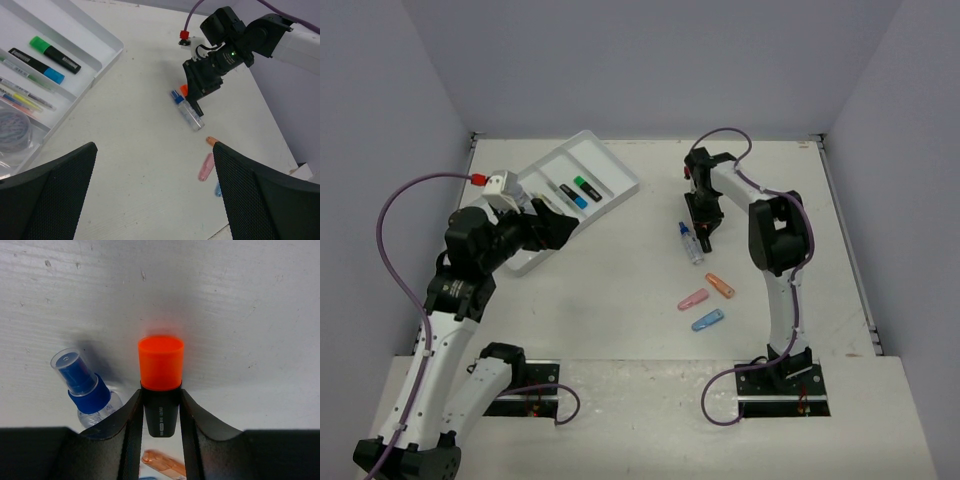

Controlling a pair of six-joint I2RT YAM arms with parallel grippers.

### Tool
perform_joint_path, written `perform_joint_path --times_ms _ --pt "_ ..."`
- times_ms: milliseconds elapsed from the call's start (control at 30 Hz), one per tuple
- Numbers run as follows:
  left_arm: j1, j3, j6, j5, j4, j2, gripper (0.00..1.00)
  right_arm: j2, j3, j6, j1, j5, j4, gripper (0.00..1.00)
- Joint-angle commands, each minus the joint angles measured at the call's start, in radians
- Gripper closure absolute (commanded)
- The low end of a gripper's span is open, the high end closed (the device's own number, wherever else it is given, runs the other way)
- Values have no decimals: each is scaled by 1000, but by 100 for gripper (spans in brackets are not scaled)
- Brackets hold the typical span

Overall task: Sort the stationery into containers
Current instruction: Pick up the pen from the center of the board.

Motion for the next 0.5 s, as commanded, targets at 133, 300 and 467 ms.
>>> perform_joint_path --times_ms 133,300,467 --pt "0 16 24 27 24 23 0 -55 31 14 -16 93 -1 100" --pt "0 -20 -44 133 123 63 0 -242 -12 51 -5 118 60 100" --pt "-5 -101 -218 267 402 94 0 -459 -110 56 104 111 125 100"
